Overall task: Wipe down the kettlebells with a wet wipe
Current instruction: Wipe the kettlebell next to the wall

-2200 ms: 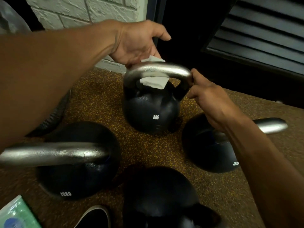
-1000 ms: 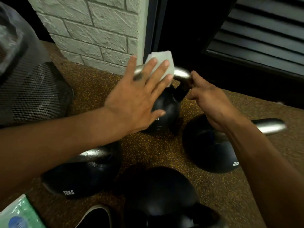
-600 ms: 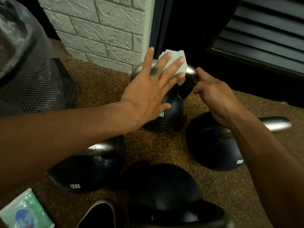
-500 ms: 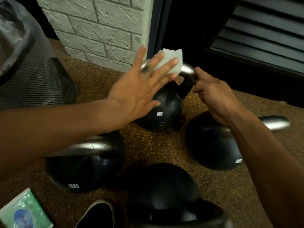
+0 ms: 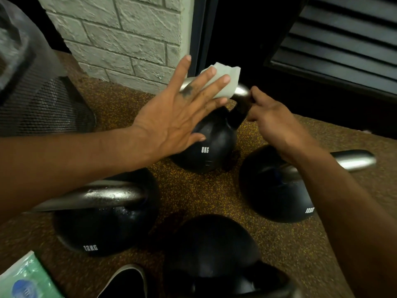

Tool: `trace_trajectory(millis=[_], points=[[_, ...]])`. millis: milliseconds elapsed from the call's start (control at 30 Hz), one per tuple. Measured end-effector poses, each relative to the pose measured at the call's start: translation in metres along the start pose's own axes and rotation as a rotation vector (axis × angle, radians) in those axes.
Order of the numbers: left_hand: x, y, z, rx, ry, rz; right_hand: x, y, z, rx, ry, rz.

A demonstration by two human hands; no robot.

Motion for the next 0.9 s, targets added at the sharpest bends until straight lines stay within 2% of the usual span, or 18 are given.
trace_trajectory(millis=[33, 100, 133, 200, 300, 533, 667, 767, 900], points=[[0.001, -0.002, 0.001, -0.010, -0.025, 0.002, -0.008, -0.006, -0.010, -0.059, -0.096, 0.118], [0.000, -0.004, 0.003, -0.037, -0.084, 0.007, -0.013, -0.032, -0.045, -0.346, -0.236, 0.334], [-0.001, -0.004, 0.003, -0.050, -0.121, 0.014, -0.007, -0.042, -0.056, -0.474, -0.278, 0.355], [-0.002, -0.008, 0.004, -0.073, -0.206, 0.022, 0.012, -0.043, -0.066, -0.580, -0.378, 0.284], [0.000, -0.017, 0.007, -0.096, -0.297, 0.008, 0.029, -0.038, -0.065, -0.601, -0.518, 0.243], [-0.007, -0.050, 0.017, -0.216, -0.591, -0.205, 0.022, -0.044, -0.093, -0.774, -0.780, 0.517], [0.008, -0.052, 0.003, -0.348, -0.760, -0.345, 0.031, -0.043, -0.112, -0.780, -0.828, 0.536], [0.010, -0.055, 0.001, -0.325, -0.754, -0.358, 0.033, -0.035, -0.116, -0.706, -0.854, 0.526], [0.015, -0.063, 0.007, -0.292, -0.754, -0.385, 0.042, -0.033, -0.116, -0.744, -0.913, 0.571]])
Point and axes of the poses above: each hand's wrist, its own y-axis towards the middle knuckle, its own x-axis out of the palm, z = x × y, the point moved 10 cm from there along y, towards the middle knuckle, and after that the axes turned 14 degrees about x, right-handed, at the moved point
